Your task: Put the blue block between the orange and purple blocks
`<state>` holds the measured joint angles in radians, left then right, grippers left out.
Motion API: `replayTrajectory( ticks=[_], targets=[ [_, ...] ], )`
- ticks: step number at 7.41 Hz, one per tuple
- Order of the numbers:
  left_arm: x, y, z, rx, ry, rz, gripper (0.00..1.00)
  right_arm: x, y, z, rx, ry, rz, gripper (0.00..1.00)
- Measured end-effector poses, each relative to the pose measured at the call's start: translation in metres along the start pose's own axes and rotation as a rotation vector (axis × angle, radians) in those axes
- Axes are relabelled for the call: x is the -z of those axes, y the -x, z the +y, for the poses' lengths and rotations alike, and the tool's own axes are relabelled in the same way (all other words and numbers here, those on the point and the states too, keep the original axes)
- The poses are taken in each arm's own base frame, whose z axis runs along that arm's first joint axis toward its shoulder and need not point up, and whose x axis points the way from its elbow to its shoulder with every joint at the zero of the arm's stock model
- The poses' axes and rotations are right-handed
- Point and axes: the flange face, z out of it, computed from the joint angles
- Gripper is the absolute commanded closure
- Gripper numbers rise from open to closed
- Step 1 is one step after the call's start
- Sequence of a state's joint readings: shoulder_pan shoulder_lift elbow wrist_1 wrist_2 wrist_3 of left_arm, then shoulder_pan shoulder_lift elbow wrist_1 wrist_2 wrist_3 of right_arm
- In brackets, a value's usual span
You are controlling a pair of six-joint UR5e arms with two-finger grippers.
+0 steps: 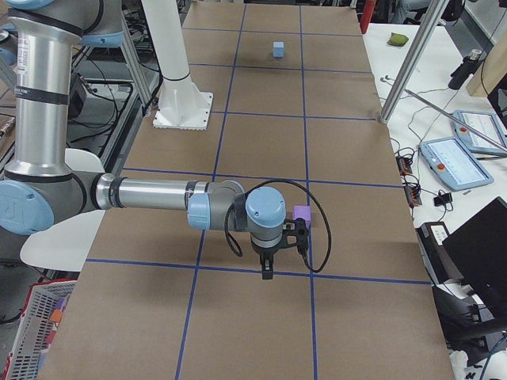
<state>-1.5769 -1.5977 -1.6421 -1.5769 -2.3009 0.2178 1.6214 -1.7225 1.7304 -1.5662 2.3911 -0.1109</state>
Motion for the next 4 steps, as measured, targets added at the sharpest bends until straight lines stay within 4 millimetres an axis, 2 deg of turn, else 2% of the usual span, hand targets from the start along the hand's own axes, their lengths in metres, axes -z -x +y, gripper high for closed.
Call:
replayTrajectory(
  ticks=[2,3,4],
  targets=[
    [0.005,-0.004,-0.003,-0.008,-0.007,-0.005,0.0,0.001,0.002,0.0,0.006,-0.004,-0.001,0.0],
    [0.016,-0.014,-0.009,-0.025,-0.025,-0.014,0.0,0.002,0.002,-0.001,0.006,-0.005,-0.001,0.0],
    [0.03,-0.033,-0.015,-0.05,-0.046,-0.019,0.0,0.002,0.002,-0.001,0.006,-0.005,-0.001,0.0]
  ],
)
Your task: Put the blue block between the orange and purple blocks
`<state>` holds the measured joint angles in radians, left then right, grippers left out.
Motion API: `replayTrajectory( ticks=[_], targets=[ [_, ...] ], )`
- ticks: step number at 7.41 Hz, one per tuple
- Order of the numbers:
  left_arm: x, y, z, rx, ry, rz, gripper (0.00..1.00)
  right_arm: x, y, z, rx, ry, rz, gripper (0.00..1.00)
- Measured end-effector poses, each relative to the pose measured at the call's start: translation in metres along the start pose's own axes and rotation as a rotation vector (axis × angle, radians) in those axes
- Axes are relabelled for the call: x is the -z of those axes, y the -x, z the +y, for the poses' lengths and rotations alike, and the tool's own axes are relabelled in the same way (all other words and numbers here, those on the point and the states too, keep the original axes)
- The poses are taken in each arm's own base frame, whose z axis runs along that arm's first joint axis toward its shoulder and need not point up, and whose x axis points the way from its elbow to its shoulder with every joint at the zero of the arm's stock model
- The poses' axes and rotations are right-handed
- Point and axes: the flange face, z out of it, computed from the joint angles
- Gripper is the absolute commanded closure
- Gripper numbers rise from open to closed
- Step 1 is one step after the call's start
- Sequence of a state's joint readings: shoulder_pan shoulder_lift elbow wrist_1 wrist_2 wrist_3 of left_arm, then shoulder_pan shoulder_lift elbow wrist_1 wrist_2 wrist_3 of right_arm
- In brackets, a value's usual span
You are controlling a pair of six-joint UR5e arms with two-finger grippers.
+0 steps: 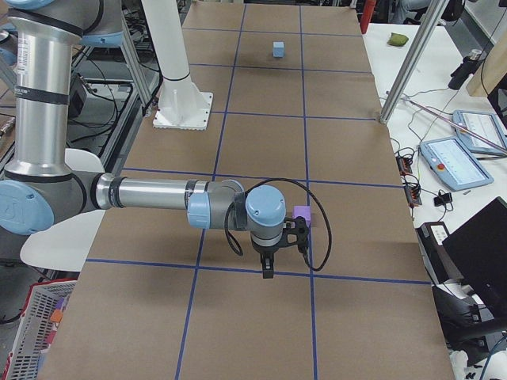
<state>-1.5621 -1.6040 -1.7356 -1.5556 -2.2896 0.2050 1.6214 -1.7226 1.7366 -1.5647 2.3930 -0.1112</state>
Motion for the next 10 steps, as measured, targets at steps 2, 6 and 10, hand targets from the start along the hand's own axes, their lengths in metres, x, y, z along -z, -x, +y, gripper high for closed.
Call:
replayTrajectory(
  ticks=[2,6,10],
  targets=[
    [0.017,-0.05,-0.01,-0.007,-0.027,0.016,0.0,0.001,0.002,-0.001,0.003,-0.003,-0.001,0.0],
    [-0.03,-0.151,-0.006,0.197,0.011,0.157,0.0,0.003,0.004,-0.001,0.008,-0.007,0.001,0.0],
    [-0.114,-0.253,0.007,0.348,-0.018,0.087,0.0,0.004,0.004,-0.002,0.011,-0.007,0.002,0.0]
  ],
)
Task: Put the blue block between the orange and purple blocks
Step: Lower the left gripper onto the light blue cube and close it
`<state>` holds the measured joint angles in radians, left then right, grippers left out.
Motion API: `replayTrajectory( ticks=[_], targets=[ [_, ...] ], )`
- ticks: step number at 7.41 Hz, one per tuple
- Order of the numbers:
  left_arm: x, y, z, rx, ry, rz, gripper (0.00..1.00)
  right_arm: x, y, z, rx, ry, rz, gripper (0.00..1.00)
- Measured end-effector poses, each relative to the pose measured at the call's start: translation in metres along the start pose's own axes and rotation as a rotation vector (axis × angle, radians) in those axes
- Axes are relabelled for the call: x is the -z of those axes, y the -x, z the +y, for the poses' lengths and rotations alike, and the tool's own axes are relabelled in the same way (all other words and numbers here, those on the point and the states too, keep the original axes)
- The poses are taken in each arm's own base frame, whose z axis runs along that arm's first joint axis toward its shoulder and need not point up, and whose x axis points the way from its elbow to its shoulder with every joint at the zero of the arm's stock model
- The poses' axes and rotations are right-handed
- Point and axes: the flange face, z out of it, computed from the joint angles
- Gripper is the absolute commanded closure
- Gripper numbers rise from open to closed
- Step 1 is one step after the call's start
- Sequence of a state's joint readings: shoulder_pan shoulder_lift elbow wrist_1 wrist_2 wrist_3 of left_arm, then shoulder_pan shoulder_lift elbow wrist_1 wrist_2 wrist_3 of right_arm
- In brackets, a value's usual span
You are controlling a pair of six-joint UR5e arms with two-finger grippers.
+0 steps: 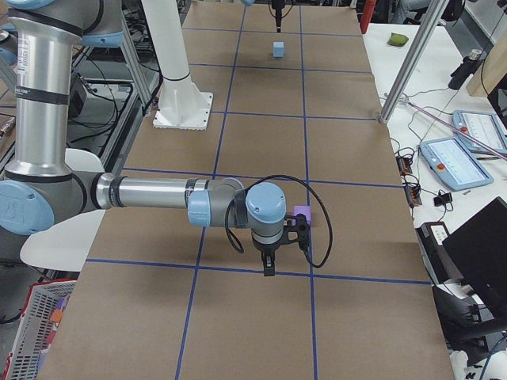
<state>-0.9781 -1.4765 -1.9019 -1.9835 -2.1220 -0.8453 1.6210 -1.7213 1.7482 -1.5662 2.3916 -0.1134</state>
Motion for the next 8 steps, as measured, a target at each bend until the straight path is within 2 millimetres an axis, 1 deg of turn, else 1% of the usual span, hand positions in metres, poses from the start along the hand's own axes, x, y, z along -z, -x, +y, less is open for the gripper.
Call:
replayTrajectory(
  ticks=[1,2,3,6,8],
  targets=[
    [-0.021,-0.013,0.01,0.012,-0.01,-0.039,0.0,0.0,0.001,0.0,0.002,-0.001,0.0,0.0],
    [-0.033,-0.018,0.016,0.015,-0.013,-0.063,0.0,0.001,0.002,-0.001,0.003,-0.002,-0.001,0.0],
    [-0.042,-0.016,0.017,0.016,-0.01,-0.08,0.0,0.002,0.003,-0.001,0.005,-0.004,-0.001,0.0],
    [-0.072,-0.008,0.008,0.02,-0.004,-0.09,0.0,0.003,0.005,-0.003,0.012,-0.006,0.01,0.0],
    [-0.082,-0.008,0.003,0.019,-0.01,-0.076,0.0,0.006,0.007,-0.008,0.021,-0.011,0.015,0.0]
  ],
)
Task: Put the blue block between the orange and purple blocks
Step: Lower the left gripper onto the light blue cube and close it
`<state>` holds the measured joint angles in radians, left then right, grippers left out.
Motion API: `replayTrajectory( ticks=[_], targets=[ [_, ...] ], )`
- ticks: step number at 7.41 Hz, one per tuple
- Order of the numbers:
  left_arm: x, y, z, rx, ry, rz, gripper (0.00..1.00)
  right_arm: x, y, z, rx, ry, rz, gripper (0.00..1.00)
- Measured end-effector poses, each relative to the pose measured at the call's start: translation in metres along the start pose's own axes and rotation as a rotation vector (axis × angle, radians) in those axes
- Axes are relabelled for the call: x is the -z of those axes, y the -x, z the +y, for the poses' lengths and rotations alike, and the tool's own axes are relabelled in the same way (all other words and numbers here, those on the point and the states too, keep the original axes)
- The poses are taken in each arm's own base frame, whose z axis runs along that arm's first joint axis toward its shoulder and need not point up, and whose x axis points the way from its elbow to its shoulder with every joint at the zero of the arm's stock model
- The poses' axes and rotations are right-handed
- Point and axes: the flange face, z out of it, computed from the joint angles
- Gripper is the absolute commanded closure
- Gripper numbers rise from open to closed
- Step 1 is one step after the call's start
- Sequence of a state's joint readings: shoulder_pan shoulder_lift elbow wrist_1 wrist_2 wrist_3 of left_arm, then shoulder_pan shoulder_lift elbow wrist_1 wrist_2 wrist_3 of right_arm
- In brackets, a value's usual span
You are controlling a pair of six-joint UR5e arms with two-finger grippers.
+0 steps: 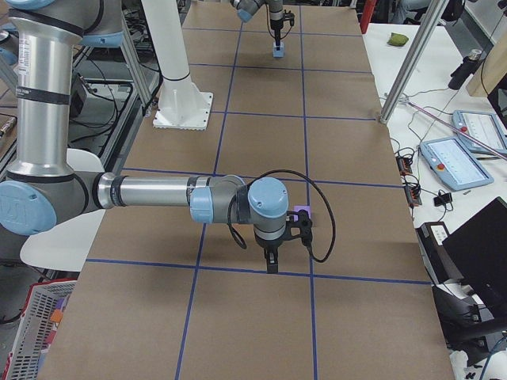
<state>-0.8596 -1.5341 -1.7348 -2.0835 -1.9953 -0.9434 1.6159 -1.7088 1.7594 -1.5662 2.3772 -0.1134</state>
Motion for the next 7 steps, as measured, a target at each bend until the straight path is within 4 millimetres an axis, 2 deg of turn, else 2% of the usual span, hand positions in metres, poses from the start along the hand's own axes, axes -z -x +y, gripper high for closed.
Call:
replayTrajectory(
  ticks=[1,2,3,4,6,7],
  targets=[
    [-0.004,0.001,-0.001,0.0,0.003,-0.001,0.01,0.0,0.001,-0.001,0.002,-0.001,0.001,0.0],
    [-0.009,0.001,0.0,-0.004,0.009,-0.005,0.45,0.001,0.001,-0.001,0.002,-0.001,-0.001,0.0],
    [-0.012,-0.001,0.002,-0.009,0.016,-0.007,0.94,0.001,0.002,-0.002,0.002,-0.002,-0.005,0.0],
    [-0.013,-0.004,0.003,-0.011,0.021,-0.004,1.0,0.002,0.003,-0.003,0.003,-0.005,-0.008,0.0],
    [-0.007,-0.01,0.004,-0.015,0.031,0.013,1.0,0.006,0.007,-0.008,0.011,-0.014,-0.013,0.0],
    [0.003,-0.016,0.003,-0.017,0.041,0.039,1.0,0.008,0.009,-0.009,0.015,-0.02,-0.014,0.0]
  ],
)
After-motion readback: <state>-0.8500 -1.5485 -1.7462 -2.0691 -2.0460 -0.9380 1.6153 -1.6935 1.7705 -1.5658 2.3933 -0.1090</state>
